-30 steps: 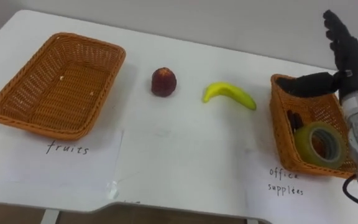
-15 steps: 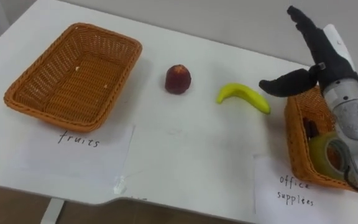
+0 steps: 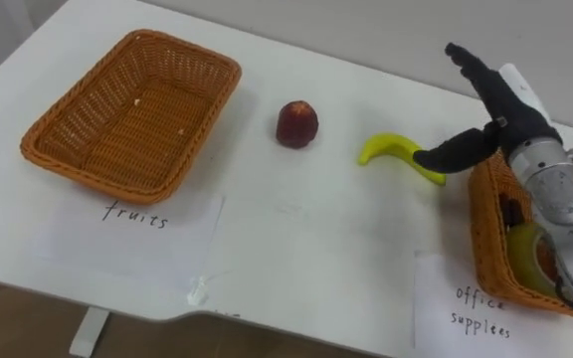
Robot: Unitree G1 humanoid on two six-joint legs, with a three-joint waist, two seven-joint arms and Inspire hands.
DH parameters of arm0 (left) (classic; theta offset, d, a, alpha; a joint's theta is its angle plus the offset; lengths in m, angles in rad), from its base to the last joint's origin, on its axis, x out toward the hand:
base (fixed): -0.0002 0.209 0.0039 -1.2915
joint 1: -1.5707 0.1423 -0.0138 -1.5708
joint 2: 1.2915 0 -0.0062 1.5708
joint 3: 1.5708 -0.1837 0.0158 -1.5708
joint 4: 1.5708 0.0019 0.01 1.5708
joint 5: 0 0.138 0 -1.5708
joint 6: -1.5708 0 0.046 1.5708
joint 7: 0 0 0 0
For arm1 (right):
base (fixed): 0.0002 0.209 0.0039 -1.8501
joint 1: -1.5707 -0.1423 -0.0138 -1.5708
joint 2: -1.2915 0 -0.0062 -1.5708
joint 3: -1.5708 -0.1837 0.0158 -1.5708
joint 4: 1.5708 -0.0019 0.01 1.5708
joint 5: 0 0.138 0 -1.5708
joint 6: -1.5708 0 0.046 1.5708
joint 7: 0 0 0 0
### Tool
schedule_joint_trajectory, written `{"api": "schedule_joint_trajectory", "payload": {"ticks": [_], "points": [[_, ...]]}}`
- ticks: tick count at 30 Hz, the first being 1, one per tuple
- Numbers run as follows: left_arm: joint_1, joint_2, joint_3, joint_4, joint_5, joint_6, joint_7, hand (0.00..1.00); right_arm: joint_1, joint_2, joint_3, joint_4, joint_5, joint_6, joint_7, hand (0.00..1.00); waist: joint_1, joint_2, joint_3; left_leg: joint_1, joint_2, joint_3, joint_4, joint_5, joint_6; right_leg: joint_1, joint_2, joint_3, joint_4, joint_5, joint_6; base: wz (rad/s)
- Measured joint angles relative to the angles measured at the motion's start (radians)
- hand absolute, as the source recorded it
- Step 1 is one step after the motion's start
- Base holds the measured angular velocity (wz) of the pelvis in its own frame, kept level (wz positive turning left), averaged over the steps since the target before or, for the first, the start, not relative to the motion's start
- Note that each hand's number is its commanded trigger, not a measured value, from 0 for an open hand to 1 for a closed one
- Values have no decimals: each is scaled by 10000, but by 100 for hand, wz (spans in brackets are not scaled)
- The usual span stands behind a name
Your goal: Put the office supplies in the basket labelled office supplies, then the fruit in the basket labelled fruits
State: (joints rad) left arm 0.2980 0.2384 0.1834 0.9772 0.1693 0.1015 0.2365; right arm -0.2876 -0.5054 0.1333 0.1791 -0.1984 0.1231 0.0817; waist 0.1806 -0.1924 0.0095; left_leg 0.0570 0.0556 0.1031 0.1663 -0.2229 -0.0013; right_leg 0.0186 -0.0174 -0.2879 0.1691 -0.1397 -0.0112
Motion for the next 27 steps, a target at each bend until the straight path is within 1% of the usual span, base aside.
{"api": "schedule_joint_trajectory", "payload": {"ticks": [1,3,5,7,11,12,13,15,16,17,19,20,23,24,27], "points": [[0,15,-9,0,-1,2,-51,0,-26,-25,55,9,-46,2,74,0,1,-5,-4,-2,-1,-6,1,0,0,2,-6,-27,4,0,0,3],[-6,125,-136,-7,-2,6,-122,0,-152,-236,375,55,-123,7,254,0,54,-50,-37,-2,-3,-28,3,0,0,10,-17,-111,7,1,-1,0],[-33,211,-256,-12,-2,10,-131,0,-205,-313,572,71,-289,14,339,0,123,-89,-51,-1,-9,-68,4,0,0,24,-15,-127,7,1,-1,4],[-64,216,-352,-12,-2,10,-137,0,-409,-355,826,204,-507,14,455,0,149,-91,-47,1,-9,-83,7,0,0,30,-22,-132,4,1,-1,2],[-147,270,-407,-142,1,7,-278,0,-531,-370,925,576,-1040,24,660,0,235,-103,-29,-71,-24,-220,4,0,1,20,-30,-215,5,1,-1,9],[-143,281,-408,-167,3,11,-332,0,-542,-371,925,632,-1266,26,699,0,248,-116,-18,-115,-74,-256,16,1,2,-4,-28,-221,1,0,-1,11],[-143,279,-416,-175,3,13,-345,0,-569,-372,925,679,-1322,26,725,0,256,-120,-3,-123,-74,-267,17,0,2,-8,-26,-223,-4,0,-1,5],[-141,279,-431,-248,6,18,-467,0,-655,-382,925,866,-1623,57,757,0,326,-135,54,-168,-72,-303,17,0,2,-32,-21,-241,-14,0,-1,3],[-143,277,-432,-269,9,20,-500,0,-669,-387,925,895,-1657,76,770,0,350,-134,58,-185,-72,-312,17,0,2,-45,-22,-240,-14,0,-1,4],[-150,274,-435,-312,12,20,-527,0,-695,-413,925,949,-1686,93,843,0,394,-167,38,-199,-73,-314,17,0,2,-61,-22,-236,-15,0,-1,0],[-165,273,-433,-371,21,20,-531,0,-768,-431,925,1135,-1724,91,873,0,463,-152,51,-201,-76,-324,20,0,2,-60,-24,-230,-16,0,-1,0],[-164,273,-433,-410,58,20,-531,0,-834,-433,931,1273,-1948,96,886,0,489,-176,33,-210,-81,-331,21,0,2,-69,-30,-228,-19,0,-1,0],[-195,272,-427,-478,218,29,-533,0,-920,-436,982,1358,-2076,95,923,0,525,-204,15,-274,-107,-343,61,3,5,-161,-60,-219,-24,0,0,0],[-204,272,-427,-510,218,30,-534,0,-1066,-436,1135,1562,-2075,93,939,0,524,-202,19,-284,-122,-344,67,5,7,-174,-71,-201,-37,0,0,0],[-238,274,-411,-560,217,28,-534,0,-1136,-436,1232,1757,-2076,100,1005,0,566,-205,18,-288,-134,-344,68,5,8,-174,-85,-191,-44,0,0,0]]}}
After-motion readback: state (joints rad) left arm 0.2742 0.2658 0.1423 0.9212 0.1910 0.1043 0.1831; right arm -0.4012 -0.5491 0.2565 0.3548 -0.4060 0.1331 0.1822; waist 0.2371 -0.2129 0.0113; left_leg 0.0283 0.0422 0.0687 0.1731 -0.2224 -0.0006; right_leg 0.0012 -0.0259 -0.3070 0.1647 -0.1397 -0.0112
